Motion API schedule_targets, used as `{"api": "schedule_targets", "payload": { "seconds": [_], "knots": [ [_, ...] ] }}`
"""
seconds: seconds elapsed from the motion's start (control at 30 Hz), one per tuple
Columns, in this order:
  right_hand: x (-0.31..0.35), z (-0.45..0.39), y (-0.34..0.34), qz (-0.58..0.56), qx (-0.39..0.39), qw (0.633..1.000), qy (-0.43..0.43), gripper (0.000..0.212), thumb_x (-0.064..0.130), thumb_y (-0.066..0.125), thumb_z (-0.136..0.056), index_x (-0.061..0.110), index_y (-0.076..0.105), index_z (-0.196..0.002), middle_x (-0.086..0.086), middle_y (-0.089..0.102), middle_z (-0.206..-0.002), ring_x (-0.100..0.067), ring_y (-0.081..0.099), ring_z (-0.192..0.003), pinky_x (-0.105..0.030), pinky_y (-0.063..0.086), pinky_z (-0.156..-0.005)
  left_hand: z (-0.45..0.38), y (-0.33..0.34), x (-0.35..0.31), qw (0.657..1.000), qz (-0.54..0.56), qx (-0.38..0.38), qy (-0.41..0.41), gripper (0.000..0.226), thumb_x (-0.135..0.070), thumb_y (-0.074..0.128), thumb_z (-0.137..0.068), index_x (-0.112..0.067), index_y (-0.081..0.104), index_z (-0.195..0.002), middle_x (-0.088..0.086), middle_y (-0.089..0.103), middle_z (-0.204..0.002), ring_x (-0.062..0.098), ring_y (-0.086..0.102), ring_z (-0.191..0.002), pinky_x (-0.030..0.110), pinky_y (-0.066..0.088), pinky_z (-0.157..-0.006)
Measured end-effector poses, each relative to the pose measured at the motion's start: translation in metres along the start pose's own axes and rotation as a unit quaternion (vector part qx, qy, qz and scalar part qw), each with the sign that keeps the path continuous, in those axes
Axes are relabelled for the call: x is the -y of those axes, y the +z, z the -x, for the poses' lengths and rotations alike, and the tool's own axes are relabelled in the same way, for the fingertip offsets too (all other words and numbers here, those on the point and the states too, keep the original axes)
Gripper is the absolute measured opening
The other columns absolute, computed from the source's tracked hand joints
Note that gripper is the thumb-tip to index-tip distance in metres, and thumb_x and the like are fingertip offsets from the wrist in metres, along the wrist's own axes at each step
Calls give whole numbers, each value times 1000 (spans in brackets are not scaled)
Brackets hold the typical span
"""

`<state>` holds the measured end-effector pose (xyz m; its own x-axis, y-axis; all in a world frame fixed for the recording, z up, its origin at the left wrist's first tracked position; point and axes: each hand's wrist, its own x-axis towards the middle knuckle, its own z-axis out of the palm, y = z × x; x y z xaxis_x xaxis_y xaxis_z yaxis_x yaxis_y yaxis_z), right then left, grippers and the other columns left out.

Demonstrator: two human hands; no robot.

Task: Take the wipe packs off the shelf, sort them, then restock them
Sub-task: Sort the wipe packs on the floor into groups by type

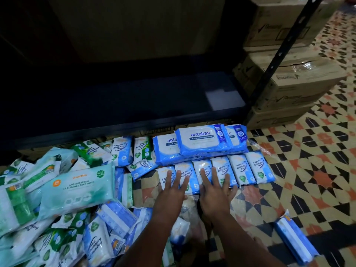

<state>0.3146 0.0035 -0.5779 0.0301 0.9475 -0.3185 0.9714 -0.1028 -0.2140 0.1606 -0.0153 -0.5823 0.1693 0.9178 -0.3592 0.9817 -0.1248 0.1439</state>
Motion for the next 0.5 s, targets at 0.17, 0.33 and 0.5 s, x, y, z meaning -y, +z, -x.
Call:
{"api": "schedule_targets", "payload": {
  "seconds": [0.17,0.33,0.5],
  "knots": [
    [-20,-1,-16,-106,-69,992,-7,56,53,21,-101,40,38,-152,3,22,-165,-27,17,-149,-52,13,-118,1,-13,3,999,-36,-10,6,68,-39,40,-107,-32,-2,-160,4,-8,-169,34,-7,-155,60,20,-118],
    [-50,-15,-32,-102,-121,987,28,46,37,40,-106,32,40,-152,-9,23,-164,-30,19,-149,-52,20,-120,-6,-27,7,999,-39,-19,19,75,-54,47,-100,-37,4,-159,5,3,-168,32,6,-154,60,17,-119],
    [-83,-43,-52,-54,10,985,165,55,48,28,-107,46,8,-157,-5,-12,-168,-40,-15,-152,-63,1,-119,-8,-24,22,997,-46,-9,56,89,-72,47,-91,-42,-2,-158,2,1,-168,31,5,-154,61,15,-118]
  ]
}}
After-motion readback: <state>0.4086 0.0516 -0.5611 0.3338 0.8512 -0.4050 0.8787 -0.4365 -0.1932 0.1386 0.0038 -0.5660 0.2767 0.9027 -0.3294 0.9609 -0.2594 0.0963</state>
